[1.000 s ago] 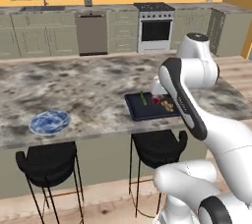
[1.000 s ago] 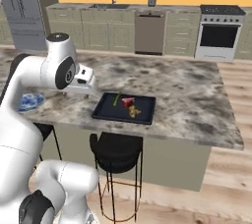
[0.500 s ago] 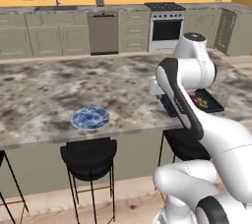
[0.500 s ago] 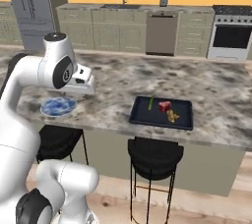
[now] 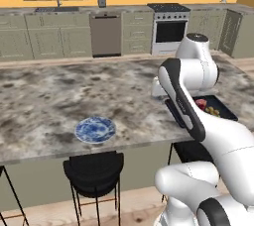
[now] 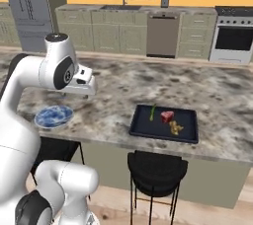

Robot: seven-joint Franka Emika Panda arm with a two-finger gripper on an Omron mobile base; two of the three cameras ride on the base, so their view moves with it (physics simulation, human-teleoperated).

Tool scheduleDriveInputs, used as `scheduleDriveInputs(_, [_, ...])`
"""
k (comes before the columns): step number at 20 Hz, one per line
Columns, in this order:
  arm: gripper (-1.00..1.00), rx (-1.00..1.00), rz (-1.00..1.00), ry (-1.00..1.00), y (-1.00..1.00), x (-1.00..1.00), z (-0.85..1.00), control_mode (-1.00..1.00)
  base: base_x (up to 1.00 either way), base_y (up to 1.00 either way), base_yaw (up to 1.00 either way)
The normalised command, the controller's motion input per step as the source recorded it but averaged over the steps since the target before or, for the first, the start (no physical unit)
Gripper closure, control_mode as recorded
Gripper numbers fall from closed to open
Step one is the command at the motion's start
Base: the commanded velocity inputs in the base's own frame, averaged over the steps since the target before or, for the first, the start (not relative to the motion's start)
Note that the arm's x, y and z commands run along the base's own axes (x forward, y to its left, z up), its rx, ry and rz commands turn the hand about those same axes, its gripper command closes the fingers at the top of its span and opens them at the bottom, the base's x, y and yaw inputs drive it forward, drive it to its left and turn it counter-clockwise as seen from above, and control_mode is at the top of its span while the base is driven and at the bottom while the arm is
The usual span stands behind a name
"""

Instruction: Create a steak meal by picking up the steak and asparagus from the tray and placing them on the plate. Leave the ginger on the tray.

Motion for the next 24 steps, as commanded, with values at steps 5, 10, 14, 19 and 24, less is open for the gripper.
scheduleDriveInputs(5, [-1.0, 0.0, 0.0, 0.0, 0.0, 0.0, 0.0, 1.0, 0.47, 0.53, -0.04])
scheduleDriveInputs(10, [-1.0, 0.0, -0.02, 0.0, 0.03, 0.01, -0.01, -1.0, 0.1, 0.26, -0.03])
scheduleDriveInputs(14, [-1.0, 0.0, -0.02, 0.0, -0.16, 0.0, -0.05, -1.0, 0.0, 0.0, 0.0])
scheduleDriveInputs(19, [-1.0, 0.01, -0.02, 0.0, -0.5, 0.0, -0.19, -1.0, 0.0, 0.0, 0.0])
scheduleDriveInputs(24, [-1.0, 0.05, -0.03, 0.0, -0.79, 0.01, -0.32, -1.0, 0.0, 0.0, 0.0])
